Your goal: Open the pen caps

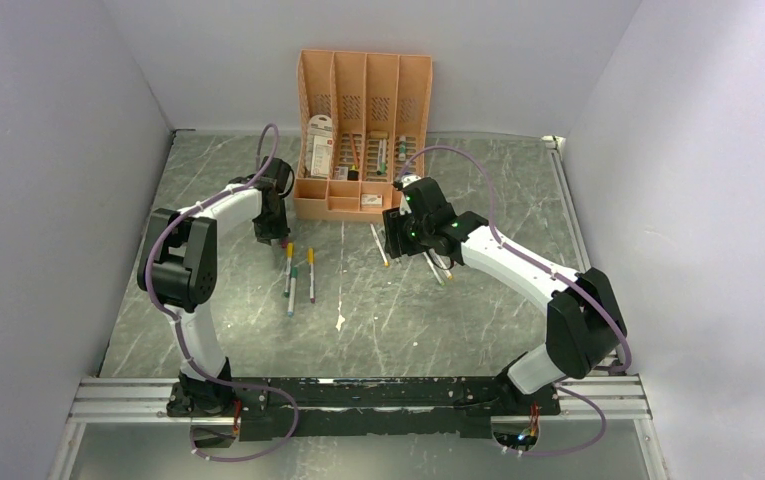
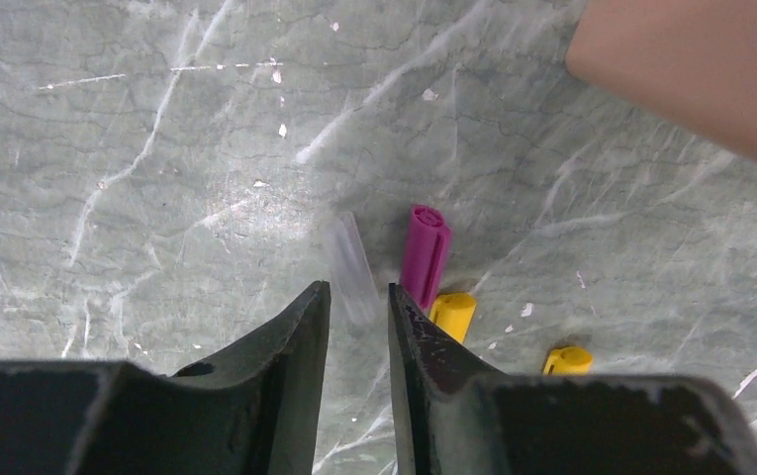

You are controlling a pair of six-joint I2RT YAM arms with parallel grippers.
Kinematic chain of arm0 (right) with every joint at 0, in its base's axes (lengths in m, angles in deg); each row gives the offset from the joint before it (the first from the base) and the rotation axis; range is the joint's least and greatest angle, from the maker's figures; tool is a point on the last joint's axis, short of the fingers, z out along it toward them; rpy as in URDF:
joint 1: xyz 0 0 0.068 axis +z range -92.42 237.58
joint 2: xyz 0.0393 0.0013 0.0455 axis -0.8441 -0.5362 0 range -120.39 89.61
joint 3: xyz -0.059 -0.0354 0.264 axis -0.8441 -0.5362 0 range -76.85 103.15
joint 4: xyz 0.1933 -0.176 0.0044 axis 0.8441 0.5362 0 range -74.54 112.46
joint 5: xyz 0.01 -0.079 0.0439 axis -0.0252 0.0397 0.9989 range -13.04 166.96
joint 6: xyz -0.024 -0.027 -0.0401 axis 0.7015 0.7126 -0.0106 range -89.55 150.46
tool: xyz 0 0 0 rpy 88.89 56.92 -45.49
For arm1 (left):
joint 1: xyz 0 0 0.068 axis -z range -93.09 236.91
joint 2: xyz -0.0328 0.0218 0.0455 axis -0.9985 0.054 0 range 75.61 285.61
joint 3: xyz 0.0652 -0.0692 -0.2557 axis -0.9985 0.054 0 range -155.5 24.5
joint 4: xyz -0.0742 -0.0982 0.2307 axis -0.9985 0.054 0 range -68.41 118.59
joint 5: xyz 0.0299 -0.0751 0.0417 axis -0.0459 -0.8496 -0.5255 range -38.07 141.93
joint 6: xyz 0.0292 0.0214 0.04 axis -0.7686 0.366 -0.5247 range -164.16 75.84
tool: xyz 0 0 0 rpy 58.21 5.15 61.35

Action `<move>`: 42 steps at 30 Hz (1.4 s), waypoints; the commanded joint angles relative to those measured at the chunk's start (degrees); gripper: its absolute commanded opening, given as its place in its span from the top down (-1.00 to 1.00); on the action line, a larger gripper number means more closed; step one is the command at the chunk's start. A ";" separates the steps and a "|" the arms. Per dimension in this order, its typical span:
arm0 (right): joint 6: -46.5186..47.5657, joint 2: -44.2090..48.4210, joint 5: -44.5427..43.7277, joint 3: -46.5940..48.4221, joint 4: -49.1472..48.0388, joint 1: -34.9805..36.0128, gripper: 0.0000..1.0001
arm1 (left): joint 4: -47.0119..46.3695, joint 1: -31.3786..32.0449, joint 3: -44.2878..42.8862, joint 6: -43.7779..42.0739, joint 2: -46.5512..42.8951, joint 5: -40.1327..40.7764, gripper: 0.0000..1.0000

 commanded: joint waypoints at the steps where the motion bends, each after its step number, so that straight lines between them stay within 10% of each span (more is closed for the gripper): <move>1: -0.20 0.32 0.32 0.04 -1.31 -0.21 -0.08 | 0.86 -0.39 -1.96 -0.32 -0.95 -0.61 0.23; 25: -1.86 1.94 1.94 -2.17 -1.46 0.43 -0.18 | 6.98 5.47 2.27 0.73 -20.90 -12.70 0.03; 42: -3.16 5.80 1.74 -6.45 -1.51 0.45 -0.19 | -1.23 13.15 5.56 5.21 -10.43 -6.73 0.09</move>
